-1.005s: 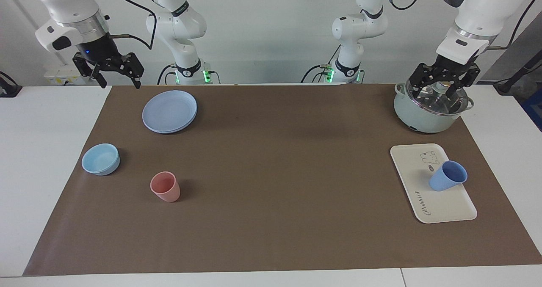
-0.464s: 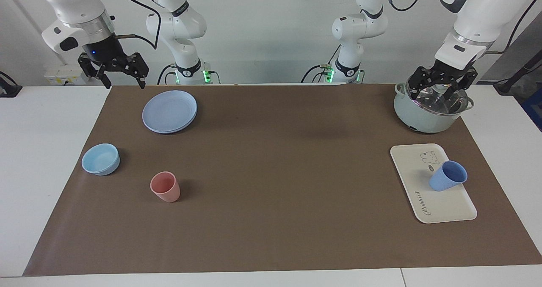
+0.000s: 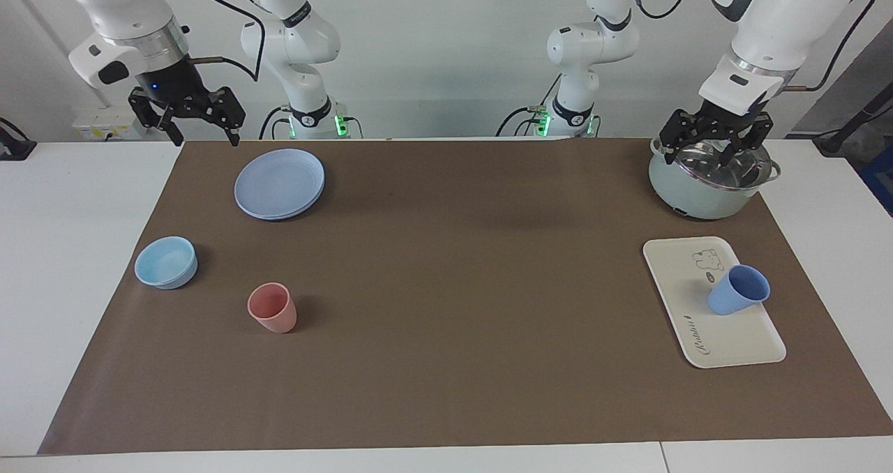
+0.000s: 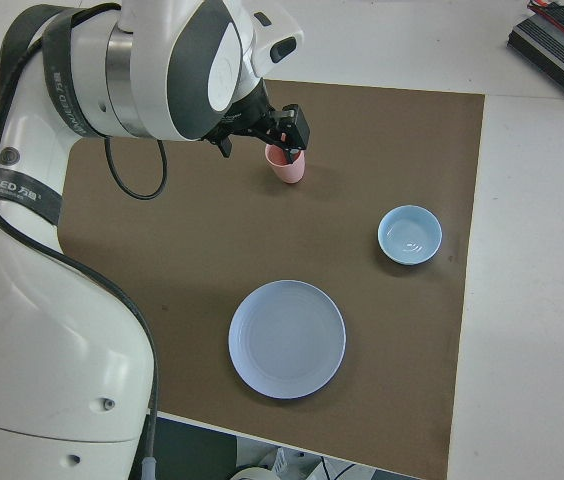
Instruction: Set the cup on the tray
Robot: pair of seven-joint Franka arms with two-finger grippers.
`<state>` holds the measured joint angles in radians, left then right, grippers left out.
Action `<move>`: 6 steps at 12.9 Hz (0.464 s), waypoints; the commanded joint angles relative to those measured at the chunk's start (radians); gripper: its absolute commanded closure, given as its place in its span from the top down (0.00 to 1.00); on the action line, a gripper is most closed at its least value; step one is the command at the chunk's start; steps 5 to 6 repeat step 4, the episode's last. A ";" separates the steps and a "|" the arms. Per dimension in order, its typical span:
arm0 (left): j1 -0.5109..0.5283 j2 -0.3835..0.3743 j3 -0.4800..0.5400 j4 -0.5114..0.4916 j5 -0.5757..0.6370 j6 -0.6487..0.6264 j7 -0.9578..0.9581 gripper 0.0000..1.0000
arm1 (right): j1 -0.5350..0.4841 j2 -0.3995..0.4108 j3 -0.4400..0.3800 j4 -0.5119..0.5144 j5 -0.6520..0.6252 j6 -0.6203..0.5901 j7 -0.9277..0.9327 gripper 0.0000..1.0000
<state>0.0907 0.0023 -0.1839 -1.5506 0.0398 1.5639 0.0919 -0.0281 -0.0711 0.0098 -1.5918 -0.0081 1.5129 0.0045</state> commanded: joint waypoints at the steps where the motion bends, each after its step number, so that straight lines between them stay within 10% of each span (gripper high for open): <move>1: -0.032 -0.016 0.003 -0.017 -0.001 0.002 -0.004 1.00 | -0.003 -0.001 0.007 -0.002 -0.012 -0.011 0.014 1.00; 6: -0.016 -0.016 0.009 -0.017 -0.001 0.008 -0.004 1.00 | -0.003 -0.001 0.007 -0.002 -0.012 -0.011 0.014 1.00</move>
